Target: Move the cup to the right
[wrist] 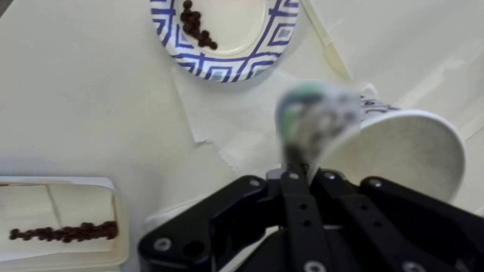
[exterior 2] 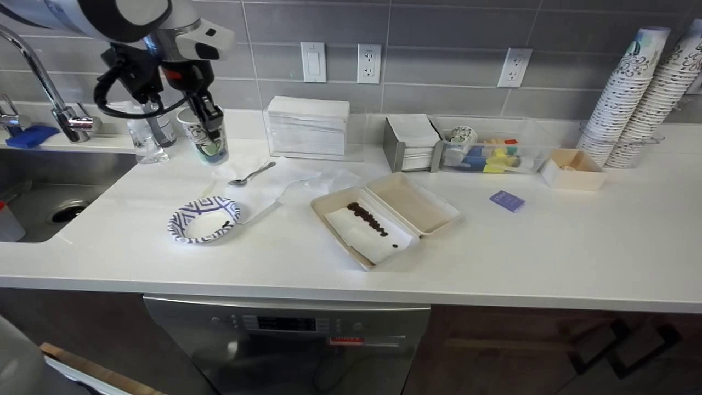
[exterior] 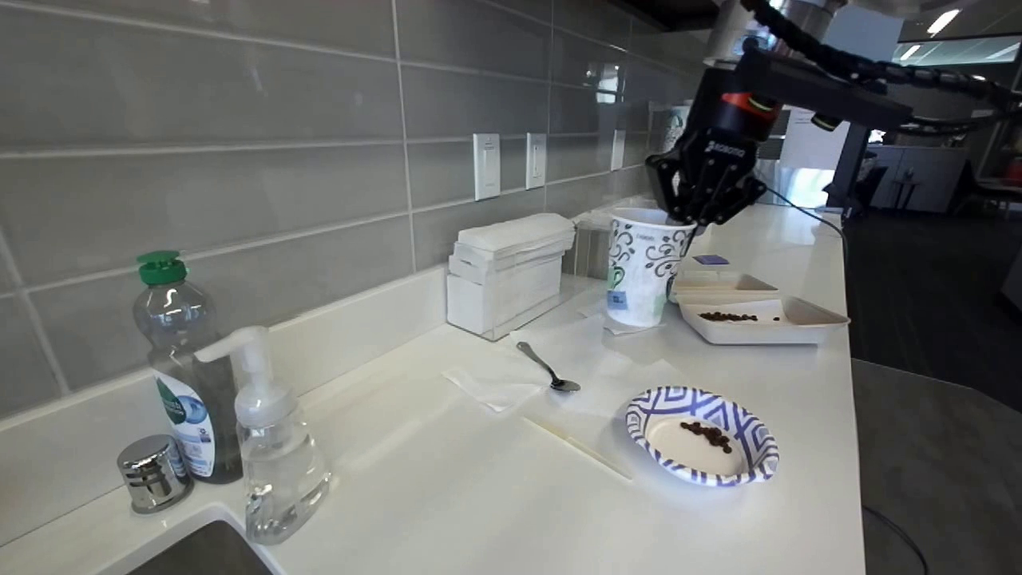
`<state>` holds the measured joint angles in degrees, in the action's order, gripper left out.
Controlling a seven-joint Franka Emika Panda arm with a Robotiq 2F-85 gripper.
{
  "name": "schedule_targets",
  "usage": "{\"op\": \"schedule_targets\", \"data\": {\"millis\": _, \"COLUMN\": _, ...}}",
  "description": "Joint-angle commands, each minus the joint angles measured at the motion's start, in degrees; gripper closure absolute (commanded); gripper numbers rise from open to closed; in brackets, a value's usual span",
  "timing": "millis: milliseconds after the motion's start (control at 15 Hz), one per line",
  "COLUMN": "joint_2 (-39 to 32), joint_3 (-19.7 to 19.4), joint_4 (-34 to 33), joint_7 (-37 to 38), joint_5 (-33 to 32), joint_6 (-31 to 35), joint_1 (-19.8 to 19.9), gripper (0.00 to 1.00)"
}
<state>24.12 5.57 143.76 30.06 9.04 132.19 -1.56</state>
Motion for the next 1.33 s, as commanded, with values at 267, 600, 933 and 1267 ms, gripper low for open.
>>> {"op": "schedule_targets", "data": {"millis": 267, "joint_2": 2.18, "joint_3": -2.07, "joint_4": 2.75, "joint_7": 0.23, "joint_5": -0.47, "joint_6": 2.92, "joint_1": 7.53, "gripper": 0.97}}
{"op": "schedule_targets", "data": {"millis": 600, "joint_2": -3.55, "joint_3": -0.13, "joint_4": -0.87, "joint_7": 8.98, "joint_5": -4.61, "joint_6": 5.0, "joint_1": 12.08, "gripper": 0.99}}
{"op": "schedule_targets", "data": {"millis": 933, "joint_2": -14.03, "joint_3": -1.28, "joint_4": -9.34, "joint_7": 20.74, "joint_5": -11.78, "joint_6": 8.38, "joint_1": 16.45, "gripper": 0.99}}
{"op": "schedule_targets", "data": {"millis": 1267, "joint_2": -25.46, "joint_3": -5.27, "joint_4": -21.45, "joint_7": 26.44, "joint_5": -12.34, "joint_6": 6.61, "joint_1": 14.16, "gripper": 0.99}}
